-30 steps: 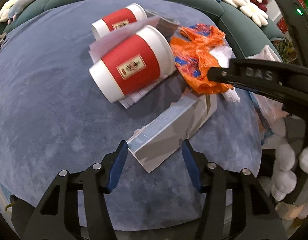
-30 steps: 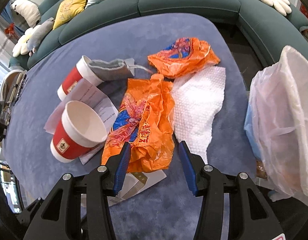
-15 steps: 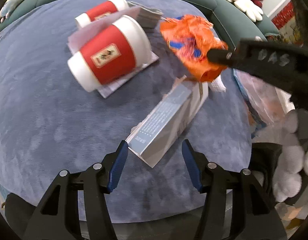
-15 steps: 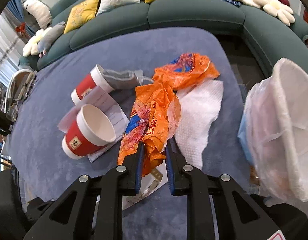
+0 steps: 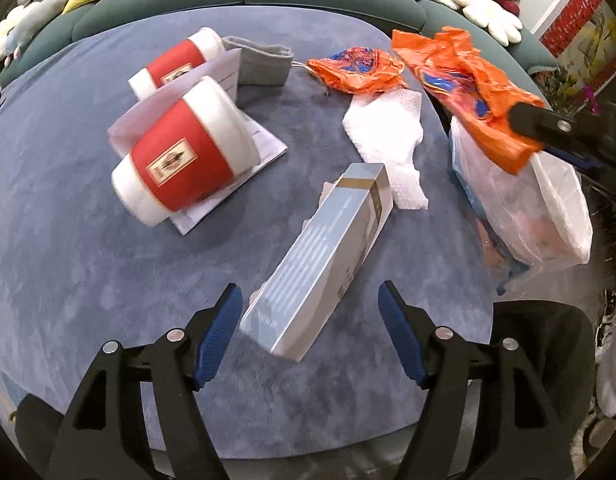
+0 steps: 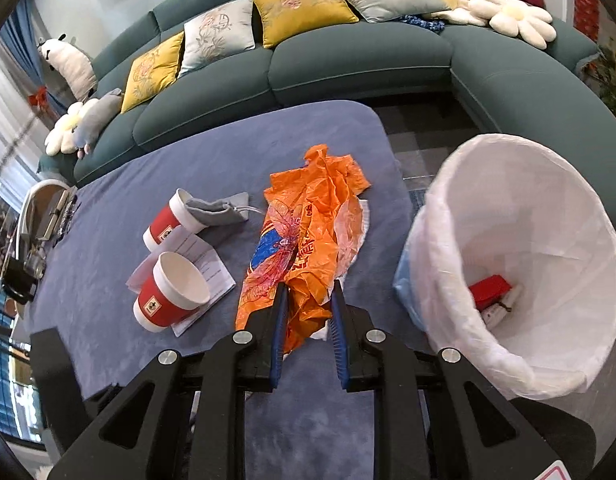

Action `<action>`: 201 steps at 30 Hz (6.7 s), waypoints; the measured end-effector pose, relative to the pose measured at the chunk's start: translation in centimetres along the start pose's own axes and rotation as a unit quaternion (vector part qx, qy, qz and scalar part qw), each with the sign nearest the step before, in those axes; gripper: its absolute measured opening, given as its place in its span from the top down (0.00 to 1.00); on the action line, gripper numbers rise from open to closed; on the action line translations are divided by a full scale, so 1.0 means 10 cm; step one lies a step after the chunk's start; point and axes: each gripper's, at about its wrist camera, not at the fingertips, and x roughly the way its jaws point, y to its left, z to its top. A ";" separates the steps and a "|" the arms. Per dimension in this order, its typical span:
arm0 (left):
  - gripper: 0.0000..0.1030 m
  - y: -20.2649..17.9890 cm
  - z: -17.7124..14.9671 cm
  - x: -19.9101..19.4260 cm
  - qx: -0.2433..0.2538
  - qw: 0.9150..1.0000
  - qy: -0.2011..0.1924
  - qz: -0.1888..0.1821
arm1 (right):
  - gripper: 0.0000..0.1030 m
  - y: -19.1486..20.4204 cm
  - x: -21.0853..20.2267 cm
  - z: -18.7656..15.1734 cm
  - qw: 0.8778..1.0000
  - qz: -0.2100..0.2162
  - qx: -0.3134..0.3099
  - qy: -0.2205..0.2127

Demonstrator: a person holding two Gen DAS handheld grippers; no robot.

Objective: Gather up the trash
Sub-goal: 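Grasp the orange plastic bag with the right gripper while the left grasps the white box, then carry the orange bag and white box over the bin and open both grippers, then move both open grippers from the bin back over the table, then grasp the red-and-white paper cup with the left gripper while the right grasps the white tissue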

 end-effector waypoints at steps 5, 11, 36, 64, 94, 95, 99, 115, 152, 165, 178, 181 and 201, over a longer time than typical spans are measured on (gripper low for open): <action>0.46 -0.08 0.06 0.21 0.014 1.000 0.021 0.010 | 0.82 -0.08 -0.03 -0.07 1.000 -0.003 0.002 0.004; 0.73 -0.14 -0.01 0.26 0.013 0.999 0.033 0.006 | 0.82 -0.13 -0.04 -0.14 1.000 0.000 0.004 0.010; 0.93 -0.96 0.28 -0.71 0.032 0.996 -0.080 -0.030 | 0.82 -0.70 -0.84 -0.11 0.996 0.000 0.049 -0.078; 0.81 -2.54 0.74 -0.23 0.134 0.987 -0.058 -0.071 | 0.81 -2.09 -1.12 -0.32 0.980 -0.054 0.162 -0.103; 0.45 -2.08 0.64 -0.34 0.089 0.993 -0.077 -0.021 | 0.69 -1.80 -0.96 -0.23 0.985 -0.044 0.139 -0.094; 0.45 -2.06 0.63 -0.34 0.086 0.993 -0.078 -0.020 | 0.69 -1.78 -0.97 -0.23 0.985 -0.043 0.138 -0.094; 0.41 -1.94 0.59 -0.39 0.073 0.994 -0.083 -0.015 | 0.69 -1.69 -0.99 -0.20 0.987 -0.042 0.126 -0.093; 0.19 -1.01 0.44 -0.58 -0.018 0.994 -0.102 0.036 | 0.69 -1.04 -0.91 -0.18 0.994 -0.029 0.065 -0.082; 0.14 0.65 0.65 0.03 -0.218 0.970 -0.027 0.106 | 0.69 0.08 0.10 0.02 1.000 -0.007 -0.015 0.004; 0.17 0.81 0.65 0.22 -0.229 0.969 -0.002 0.088 | 0.62 0.09 0.56 0.01 0.999 -0.017 -0.013 0.044; 0.17 0.86 0.52 0.01 -0.216 0.972 -0.024 0.092 | 0.61 0.08 1.07 -0.08 0.996 -0.032 -0.005 0.082; 0.17 0.86 0.51 0.00 -0.216 0.972 -0.024 0.089 | 0.61 0.09 1.18 -0.09 0.995 -0.037 -0.003 0.090; 0.17 0.58 0.43 -0.40 -0.194 0.976 -0.056 0.076 | 0.97 0.13 0.59 -0.08 0.999 0.011 -0.006 0.042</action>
